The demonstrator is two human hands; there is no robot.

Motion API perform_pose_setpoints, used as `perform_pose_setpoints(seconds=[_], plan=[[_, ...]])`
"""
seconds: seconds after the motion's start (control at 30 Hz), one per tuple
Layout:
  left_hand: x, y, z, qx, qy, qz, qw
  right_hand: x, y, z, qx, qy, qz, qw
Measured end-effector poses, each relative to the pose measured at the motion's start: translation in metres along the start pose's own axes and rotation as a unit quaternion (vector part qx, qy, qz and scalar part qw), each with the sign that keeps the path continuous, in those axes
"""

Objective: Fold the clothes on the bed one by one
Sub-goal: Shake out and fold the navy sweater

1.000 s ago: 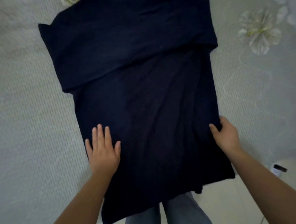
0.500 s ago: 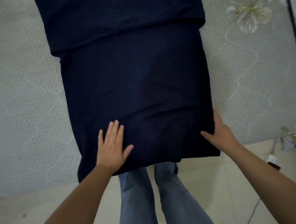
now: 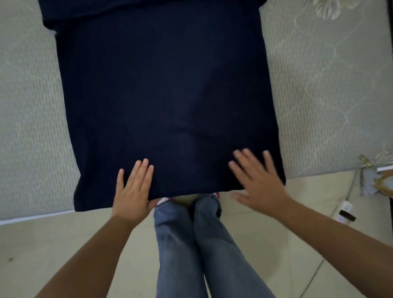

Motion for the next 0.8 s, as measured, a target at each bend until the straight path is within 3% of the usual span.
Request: perform_pose_setpoints(seconds=[0.13,0.27,0.4,0.53,0.67,0.8], plan=[[-0.011,0.006,-0.016,0.013,-0.006,-0.004,1.0,-0.024,-0.02,-0.035,0.079,0.075,-0.099,0.989],[-0.015,0.014,-0.036,0.025,0.004,0.022,0.999,-0.02,-0.024,-0.027,0.11,0.063,-0.12,0.985],[-0.013,0.019,-0.043,0.029,0.015,0.06,0.998,-0.012,-0.02,-0.024,0.135,0.035,-0.087,0.986],[-0.012,0.027,-0.055,0.054,0.055,0.107,0.991,0.003,-0.022,0.007,0.041,-0.026,-0.016,0.999],[-0.008,0.035,-0.072,0.1,0.141,0.172,0.97,-0.002,-0.013,0.015,-0.025,-0.046,-0.053,0.997],[-0.015,0.035,-0.093,0.142,0.179,0.195,0.954,-0.011,-0.007,0.013,-0.067,-0.156,-0.051,0.984]])
Point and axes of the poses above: each hand's wrist, its own y-axis away from the middle knuckle, its own x-axis out of the back of the hand, z = x × y, the point moved 7 cm from there along -y, towards the middle knuckle, and after that the axes turned 8 degrees about -z, right-handed, at the moved point
